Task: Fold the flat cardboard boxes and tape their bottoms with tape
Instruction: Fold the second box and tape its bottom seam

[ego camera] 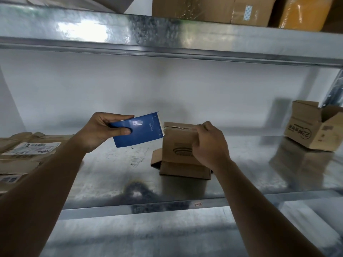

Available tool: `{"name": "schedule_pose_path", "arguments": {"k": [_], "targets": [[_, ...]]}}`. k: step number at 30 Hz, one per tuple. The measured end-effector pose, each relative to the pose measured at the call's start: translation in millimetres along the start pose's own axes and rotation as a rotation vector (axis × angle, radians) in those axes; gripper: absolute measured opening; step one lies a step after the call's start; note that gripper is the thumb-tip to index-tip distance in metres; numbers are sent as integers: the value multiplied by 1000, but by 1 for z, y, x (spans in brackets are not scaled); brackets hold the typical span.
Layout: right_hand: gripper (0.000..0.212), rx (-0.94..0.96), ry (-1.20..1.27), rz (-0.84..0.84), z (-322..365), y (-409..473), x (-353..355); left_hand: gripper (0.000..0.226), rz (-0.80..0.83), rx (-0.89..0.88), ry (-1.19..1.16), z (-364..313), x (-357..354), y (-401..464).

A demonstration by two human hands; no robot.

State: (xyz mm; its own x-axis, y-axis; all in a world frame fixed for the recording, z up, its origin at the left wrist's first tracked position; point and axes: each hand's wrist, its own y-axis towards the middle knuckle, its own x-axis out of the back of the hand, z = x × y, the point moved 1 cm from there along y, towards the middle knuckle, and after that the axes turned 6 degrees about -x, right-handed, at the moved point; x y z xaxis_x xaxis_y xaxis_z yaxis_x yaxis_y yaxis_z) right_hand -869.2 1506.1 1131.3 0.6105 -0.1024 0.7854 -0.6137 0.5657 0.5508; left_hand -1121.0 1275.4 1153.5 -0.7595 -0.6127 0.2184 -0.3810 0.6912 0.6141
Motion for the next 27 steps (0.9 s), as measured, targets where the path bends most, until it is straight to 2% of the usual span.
{"name": "schedule_pose_path", "arguments": {"k": [3,6,10,14,19,23,27], "targets": [[65,24,-163,2,32,8,-9,48,-16,11,-5,0,3,-3],[87,9,-288,96,55,17,-25,47,-31,20,-5,1,10,-6],[71,-2,-313,61,64,17,-45,48,-60,32,-17,6,18,-11],[54,57,-222,4,61,13,-48,60,-70,31,-53,12,21,-13],[34,187,113,85,44,11,-44,67,-54,61,-133,16,20,-12],[32,207,355,158,17,7,-29,70,-18,107,-207,19,21,-11],[37,141,402,182,-2,9,-23,71,-10,122,-236,19,16,-9]]}}
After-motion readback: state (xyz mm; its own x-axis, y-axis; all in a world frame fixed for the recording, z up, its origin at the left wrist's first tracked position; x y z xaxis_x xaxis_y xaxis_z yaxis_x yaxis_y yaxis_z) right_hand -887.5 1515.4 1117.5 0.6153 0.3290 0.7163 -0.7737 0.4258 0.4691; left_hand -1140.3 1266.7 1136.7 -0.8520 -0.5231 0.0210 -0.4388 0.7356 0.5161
